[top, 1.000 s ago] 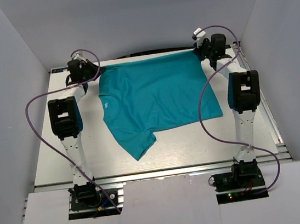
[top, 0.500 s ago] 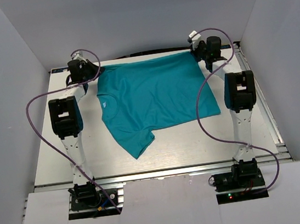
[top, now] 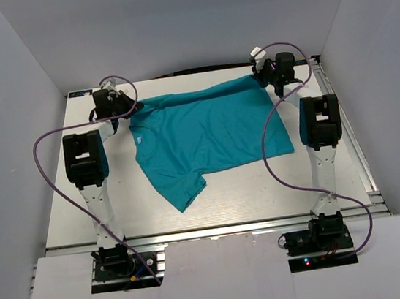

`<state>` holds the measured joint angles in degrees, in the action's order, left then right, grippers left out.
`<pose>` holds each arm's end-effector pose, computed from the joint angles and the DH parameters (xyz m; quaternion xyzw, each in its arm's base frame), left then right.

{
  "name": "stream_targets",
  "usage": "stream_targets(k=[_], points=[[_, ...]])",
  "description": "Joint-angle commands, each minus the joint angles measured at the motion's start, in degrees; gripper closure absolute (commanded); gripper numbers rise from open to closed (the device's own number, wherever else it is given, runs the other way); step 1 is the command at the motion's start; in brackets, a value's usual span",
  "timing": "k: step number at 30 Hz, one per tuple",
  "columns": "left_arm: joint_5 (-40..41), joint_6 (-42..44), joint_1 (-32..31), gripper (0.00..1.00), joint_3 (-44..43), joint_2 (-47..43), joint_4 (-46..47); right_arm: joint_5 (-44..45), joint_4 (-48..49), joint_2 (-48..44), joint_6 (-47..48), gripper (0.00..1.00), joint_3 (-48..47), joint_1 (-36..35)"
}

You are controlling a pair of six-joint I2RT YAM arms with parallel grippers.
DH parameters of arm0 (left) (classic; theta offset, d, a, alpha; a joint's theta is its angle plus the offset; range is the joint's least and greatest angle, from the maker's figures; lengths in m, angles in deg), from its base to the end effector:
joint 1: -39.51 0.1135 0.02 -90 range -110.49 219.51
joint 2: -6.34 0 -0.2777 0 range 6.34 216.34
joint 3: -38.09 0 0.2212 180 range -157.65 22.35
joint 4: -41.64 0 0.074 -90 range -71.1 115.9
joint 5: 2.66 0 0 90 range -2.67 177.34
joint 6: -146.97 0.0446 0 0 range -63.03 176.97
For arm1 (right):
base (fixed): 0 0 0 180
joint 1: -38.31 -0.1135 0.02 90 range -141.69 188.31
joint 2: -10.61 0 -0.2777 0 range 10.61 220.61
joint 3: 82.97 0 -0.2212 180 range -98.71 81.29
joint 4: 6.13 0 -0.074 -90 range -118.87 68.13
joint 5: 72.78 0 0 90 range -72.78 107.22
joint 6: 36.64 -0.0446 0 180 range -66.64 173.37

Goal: Fold and stack the t-shirts
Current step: Fold the flattened T-shirt at the center of the board.

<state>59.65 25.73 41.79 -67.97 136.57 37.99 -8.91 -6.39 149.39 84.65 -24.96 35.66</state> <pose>0.5020 -0.0008 0.1820 -0.1214 0.8318 -0.3238 0.4342 0.5482 0.0450 0.1992 -0.3572 0.7100 0.0329 0.6061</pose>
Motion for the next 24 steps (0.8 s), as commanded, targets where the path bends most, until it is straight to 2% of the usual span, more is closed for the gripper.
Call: stream_targets(k=[1,24], points=[[-1.58,2.24,0.18,1.00,1.38,-6.83,1.09,-1.64,-0.02,-4.30,0.70,1.00,0.87,0.28],[-4.31,6.11,-0.79,1.00,9.55,-13.43,1.00,1.43,-0.37,-5.80,-0.09,1.00,3.78,0.63]])
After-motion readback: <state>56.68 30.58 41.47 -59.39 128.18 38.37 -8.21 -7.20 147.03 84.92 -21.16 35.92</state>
